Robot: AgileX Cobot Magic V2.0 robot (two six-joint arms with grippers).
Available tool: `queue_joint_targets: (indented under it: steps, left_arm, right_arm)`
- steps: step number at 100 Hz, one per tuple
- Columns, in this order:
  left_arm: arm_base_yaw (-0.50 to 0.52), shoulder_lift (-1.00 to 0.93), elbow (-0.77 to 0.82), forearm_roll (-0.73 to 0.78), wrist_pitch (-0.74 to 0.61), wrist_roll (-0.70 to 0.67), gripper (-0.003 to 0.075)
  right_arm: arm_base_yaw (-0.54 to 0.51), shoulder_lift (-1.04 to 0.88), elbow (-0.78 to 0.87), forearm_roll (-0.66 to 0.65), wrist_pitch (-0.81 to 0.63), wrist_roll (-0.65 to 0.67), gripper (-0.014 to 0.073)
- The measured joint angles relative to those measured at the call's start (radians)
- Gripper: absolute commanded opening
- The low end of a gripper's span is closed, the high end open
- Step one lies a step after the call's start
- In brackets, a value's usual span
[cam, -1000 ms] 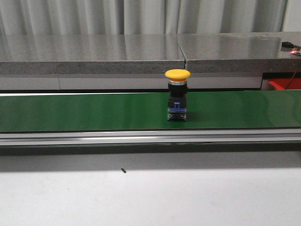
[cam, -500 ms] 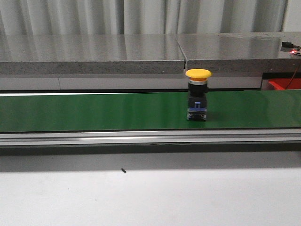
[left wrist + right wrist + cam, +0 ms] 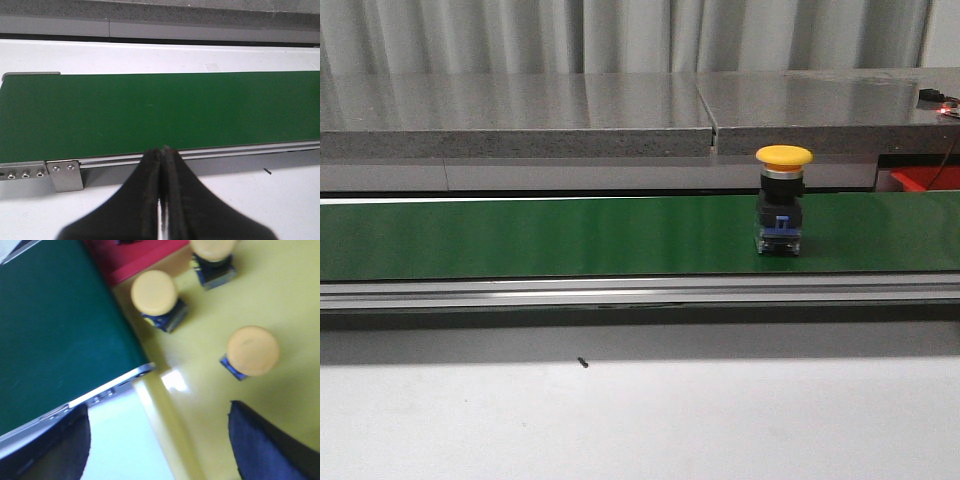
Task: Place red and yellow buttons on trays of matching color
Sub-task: 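Carry the yellow button to the yellow tray section and release it, then grasp the second yellow button at the belt's end with the right gripper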
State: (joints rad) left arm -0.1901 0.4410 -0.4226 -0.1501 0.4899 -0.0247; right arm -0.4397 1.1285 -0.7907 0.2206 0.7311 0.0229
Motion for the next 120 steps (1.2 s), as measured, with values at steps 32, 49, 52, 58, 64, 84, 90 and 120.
queue_joint_targets:
  steps: [32,49,52,58,64,84,90,120]
  left_arm:
    - [0.000,0.000,0.000,0.000,0.000,0.000,-0.0020]
    - [0.000,0.000,0.000,0.000,0.000,0.000,-0.0020]
    - [0.000,0.000,0.000,0.000,0.000,0.000,-0.0020]
    - [0.000,0.000,0.000,0.000,0.000,0.000,-0.0020]
    - [0.000,0.000,0.000,0.000,0.000,0.000,-0.0020]
    - [0.000,0.000,0.000,0.000,0.000,0.000,-0.0020]
    - [0.000,0.000,0.000,0.000,0.000,0.000,-0.0020]
    - [0.000,0.000,0.000,0.000,0.000,0.000,-0.0020]
  right_arm:
    - [0.315,0.000,-0.134,0.000,0.121,-0.042,0.0570]
    - [0.458,0.002,-0.175,0.000,0.164,-0.053,0.0570]
    - [0.478,0.007,-0.182,0.000,0.167,-0.053,0.0570]
    - [0.505,0.020,-0.186,0.000,0.172,-0.056,0.0570]
    - [0.530,0.037,-0.192,0.000,0.184,-0.056,0.0570]
    - [0.593,0.081,-0.202,0.000,0.219,-0.056,0.0570]
    - [0.606,0.096,-0.206,0.000,0.219,-0.056,0.0570]
    - [0.622,0.162,-0.267,0.000,0.216,-0.056,0.0570]
